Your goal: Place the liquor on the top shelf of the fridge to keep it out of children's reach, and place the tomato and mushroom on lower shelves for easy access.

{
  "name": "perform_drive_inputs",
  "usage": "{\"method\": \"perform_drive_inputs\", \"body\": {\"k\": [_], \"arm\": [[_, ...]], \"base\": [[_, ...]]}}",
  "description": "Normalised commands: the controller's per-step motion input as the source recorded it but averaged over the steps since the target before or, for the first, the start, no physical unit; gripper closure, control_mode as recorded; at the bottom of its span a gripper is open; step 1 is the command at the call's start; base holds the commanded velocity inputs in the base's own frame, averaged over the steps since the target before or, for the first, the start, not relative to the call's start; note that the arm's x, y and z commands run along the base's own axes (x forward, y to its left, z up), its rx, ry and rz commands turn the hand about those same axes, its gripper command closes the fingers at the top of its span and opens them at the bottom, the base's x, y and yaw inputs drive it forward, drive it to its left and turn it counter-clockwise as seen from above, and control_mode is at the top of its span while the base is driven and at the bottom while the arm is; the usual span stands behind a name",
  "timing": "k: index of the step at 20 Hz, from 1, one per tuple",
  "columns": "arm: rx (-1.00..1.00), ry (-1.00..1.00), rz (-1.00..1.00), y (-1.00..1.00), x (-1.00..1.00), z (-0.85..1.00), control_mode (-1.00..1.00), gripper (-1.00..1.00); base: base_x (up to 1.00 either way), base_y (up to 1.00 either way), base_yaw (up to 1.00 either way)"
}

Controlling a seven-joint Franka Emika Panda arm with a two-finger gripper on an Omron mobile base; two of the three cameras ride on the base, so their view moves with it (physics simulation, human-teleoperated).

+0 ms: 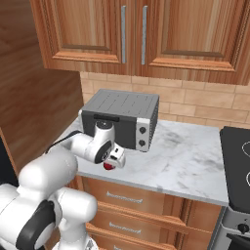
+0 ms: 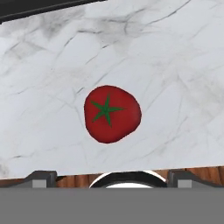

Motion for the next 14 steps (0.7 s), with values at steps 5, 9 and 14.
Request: {"method": "perform_drive_inputs", "body": {"k": [5,9,14], "arm": [[0.0,0.0,0.0,0.0,0.17,-0.21,-1.0,-1.0],[0.0,0.0,0.0,0.0,0.22,-0.11,-1.0,-1.0],[0.0,0.01,0.0,0.0,0.21,-0.1,-1.0,-1.0]], "base": [[0.0,0.0,0.0],[0.0,0.0,0.0],[0.0,0.0,0.0]]}}
